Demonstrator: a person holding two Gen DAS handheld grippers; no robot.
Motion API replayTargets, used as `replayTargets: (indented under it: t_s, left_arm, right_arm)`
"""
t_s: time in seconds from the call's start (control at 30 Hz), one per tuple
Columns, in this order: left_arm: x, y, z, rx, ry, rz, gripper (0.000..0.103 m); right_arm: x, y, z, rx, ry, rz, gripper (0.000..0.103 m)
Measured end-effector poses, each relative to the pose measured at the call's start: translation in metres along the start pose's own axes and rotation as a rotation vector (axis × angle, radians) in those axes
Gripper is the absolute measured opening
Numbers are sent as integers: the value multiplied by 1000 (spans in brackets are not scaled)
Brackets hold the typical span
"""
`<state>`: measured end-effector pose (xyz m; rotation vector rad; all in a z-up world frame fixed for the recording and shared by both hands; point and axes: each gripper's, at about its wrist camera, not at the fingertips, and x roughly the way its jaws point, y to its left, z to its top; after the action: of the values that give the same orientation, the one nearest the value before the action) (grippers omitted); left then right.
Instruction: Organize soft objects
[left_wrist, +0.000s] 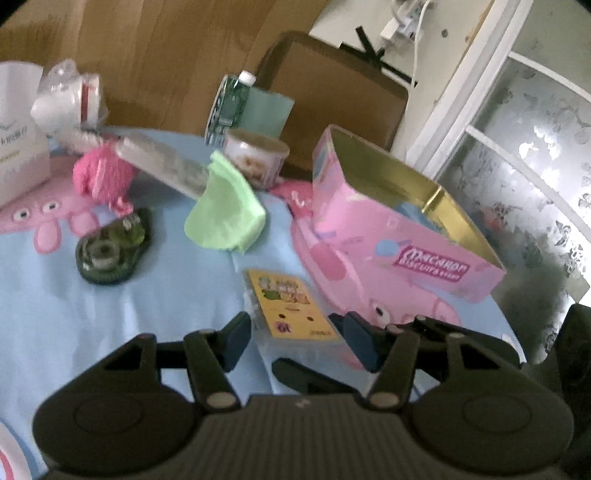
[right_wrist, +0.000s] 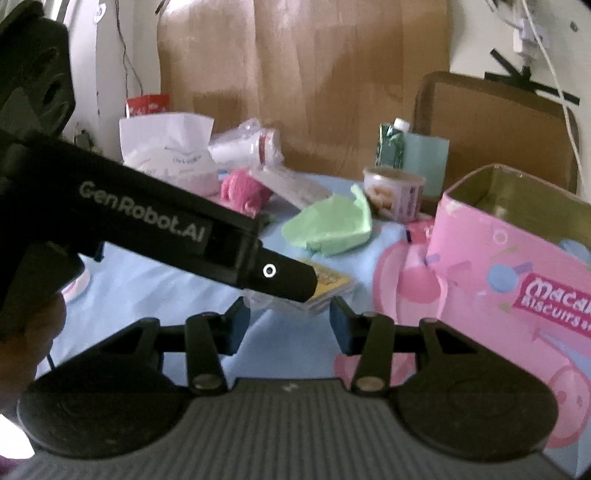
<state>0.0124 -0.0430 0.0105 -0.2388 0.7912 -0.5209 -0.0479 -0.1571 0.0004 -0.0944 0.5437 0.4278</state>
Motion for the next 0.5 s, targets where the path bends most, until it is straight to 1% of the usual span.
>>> replayTargets:
  t_s: [0.07,0.1,0.13,0.17,0.2,0.23,0.27,0.3,0.33,0.4,0.47,0.5]
  left_arm:
    - [1,4,-4,-5,25,-6,59]
    - [1,7,-5,-10,35,-11,63]
    - [-2,12,-5,-19,31,-11,66]
    - [-6,16,-4,-29,19,-3,67]
    - [-11,22,-2,-45,4,5,69]
    - [-15,27,1,-67,-8,8,73]
    - [-18,34,3,-99,-18,7,74]
    - [-19,39,6,-125,-19,2,74]
    - [-17,43,8,-147,-11,-8,73]
    - [-9,44,10,-154,15,-27,71]
    - [6,39,11,-134,48,-32,58]
    - [12,33,9,-111,43,-39,52]
  right_arm:
    - [1,3,-6,-32,31,16,52]
    - [1,5,-8,-45,35,20,52]
    - [-1,5,-8,-52,33,23,55]
    - [-2,4,-8,-55,38,30,61]
    - [-3,3,-8,-54,38,34,63]
    - [-3,1,-7,-48,38,36,67]
    - [-3,-2,-7,-40,38,41,70]
    - [-3,-3,-7,-30,39,49,70]
    - [-2,-4,-7,-22,42,54,71]
    - [3,-5,-6,-16,49,50,72]
    - [8,-5,-5,-13,45,53,72]
    - [11,-4,-4,-17,43,61,71]
